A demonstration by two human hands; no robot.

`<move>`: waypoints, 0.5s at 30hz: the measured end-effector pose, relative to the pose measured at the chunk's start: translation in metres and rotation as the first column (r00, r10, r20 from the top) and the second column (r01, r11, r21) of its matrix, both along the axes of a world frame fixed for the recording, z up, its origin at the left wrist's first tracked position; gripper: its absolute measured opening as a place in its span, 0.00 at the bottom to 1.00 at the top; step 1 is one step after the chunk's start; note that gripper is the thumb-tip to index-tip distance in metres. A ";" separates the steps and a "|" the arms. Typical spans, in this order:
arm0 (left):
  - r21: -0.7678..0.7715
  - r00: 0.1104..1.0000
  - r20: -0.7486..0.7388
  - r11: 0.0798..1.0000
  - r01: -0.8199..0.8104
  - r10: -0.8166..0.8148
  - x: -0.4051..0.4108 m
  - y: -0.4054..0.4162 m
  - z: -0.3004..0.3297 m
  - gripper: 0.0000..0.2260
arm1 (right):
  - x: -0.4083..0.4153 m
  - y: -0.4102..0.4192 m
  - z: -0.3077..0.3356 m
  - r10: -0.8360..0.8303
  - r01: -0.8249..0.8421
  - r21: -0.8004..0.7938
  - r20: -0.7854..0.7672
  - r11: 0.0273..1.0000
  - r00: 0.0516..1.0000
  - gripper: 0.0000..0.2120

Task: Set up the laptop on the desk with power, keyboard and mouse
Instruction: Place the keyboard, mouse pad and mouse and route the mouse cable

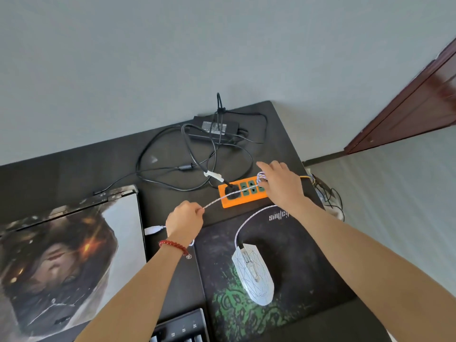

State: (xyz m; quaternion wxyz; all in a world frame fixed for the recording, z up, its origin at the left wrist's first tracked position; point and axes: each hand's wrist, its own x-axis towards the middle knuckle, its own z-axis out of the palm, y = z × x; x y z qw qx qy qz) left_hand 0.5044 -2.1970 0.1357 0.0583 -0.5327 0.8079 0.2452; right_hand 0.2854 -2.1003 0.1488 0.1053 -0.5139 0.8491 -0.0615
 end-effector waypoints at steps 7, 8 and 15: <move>-0.093 0.968 -0.104 0.966 -0.239 0.230 -0.003 -0.024 -0.005 0.07 | 0.009 0.028 -0.017 0.116 -0.121 -0.080 -0.062 0.989 0.991 0.22; -0.120 0.967 -0.114 0.963 -0.242 0.228 -0.007 -0.027 -0.004 0.07 | 0.011 0.032 -0.017 0.086 -0.093 -0.107 -0.063 0.990 0.994 0.21; -0.102 0.985 -0.039 0.980 -0.173 0.170 -0.016 -0.028 -0.003 0.09 | 0.069 0.073 -0.014 0.069 -0.074 -0.316 -0.028 0.946 0.997 0.14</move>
